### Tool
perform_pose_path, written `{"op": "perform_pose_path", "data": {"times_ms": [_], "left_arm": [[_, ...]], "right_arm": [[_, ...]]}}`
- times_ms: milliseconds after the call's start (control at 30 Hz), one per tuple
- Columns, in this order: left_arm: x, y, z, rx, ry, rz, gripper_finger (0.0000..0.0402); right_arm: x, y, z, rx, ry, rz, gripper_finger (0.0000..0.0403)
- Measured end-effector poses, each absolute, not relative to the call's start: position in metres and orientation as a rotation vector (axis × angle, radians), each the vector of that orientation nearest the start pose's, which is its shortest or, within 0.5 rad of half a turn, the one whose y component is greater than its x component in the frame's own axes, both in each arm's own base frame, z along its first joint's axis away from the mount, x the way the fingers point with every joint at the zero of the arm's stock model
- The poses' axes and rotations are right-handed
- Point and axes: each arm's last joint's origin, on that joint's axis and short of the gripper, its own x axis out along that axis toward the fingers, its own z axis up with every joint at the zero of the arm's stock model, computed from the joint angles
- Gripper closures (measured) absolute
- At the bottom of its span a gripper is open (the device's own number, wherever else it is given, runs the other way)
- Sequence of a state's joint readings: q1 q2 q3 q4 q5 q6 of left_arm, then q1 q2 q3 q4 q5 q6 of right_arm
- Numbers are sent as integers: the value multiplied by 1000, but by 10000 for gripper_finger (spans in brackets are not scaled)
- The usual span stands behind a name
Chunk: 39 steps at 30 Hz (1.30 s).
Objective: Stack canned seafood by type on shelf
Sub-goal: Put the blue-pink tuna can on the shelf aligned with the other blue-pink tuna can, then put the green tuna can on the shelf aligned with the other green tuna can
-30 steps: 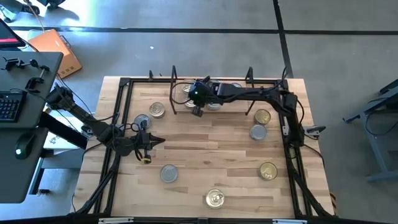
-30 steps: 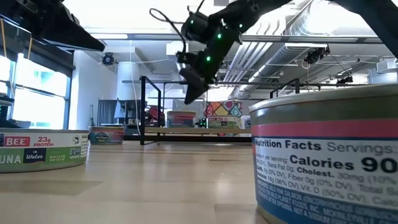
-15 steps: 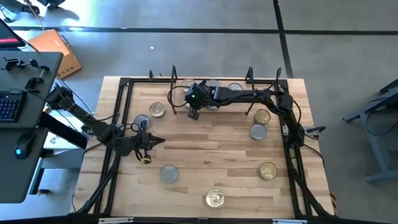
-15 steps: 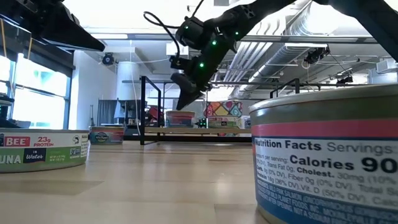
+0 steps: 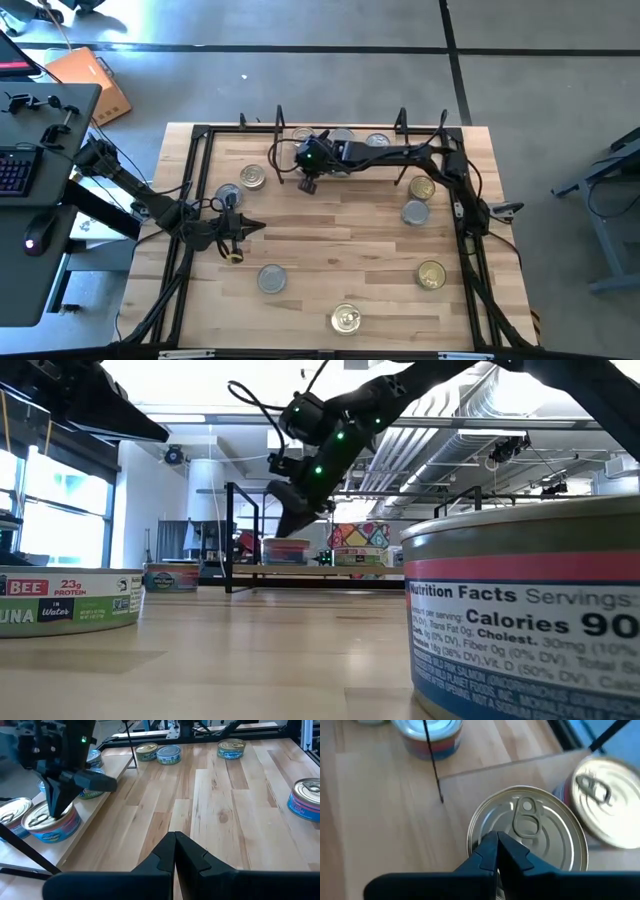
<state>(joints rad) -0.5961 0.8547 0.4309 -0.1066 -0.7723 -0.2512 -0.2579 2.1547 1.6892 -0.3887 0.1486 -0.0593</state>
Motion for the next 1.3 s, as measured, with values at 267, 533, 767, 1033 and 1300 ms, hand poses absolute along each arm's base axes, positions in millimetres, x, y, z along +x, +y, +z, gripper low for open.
{"op": "perform_pose_path", "data": {"times_ms": [267, 533, 767, 1033, 1300], "left_arm": [[153, -79, 212, 83, 385, 223, 401], [153, -79, 212, 82, 385, 223, 401], [153, -79, 212, 82, 385, 223, 401], [153, -79, 212, 81, 387, 219, 402], [146, -84, 206, 82, 436, 187, 402]], "right_arm": [[470, -120, 188, -22, 788, -352, 403], [472, -120, 195, -18, 803, -350, 403], [469, -118, 201, -47, 881, -410, 403], [478, -89, 226, -222, 842, -467, 403], [462, -14, 243, -335, 838, -332, 403]]}}
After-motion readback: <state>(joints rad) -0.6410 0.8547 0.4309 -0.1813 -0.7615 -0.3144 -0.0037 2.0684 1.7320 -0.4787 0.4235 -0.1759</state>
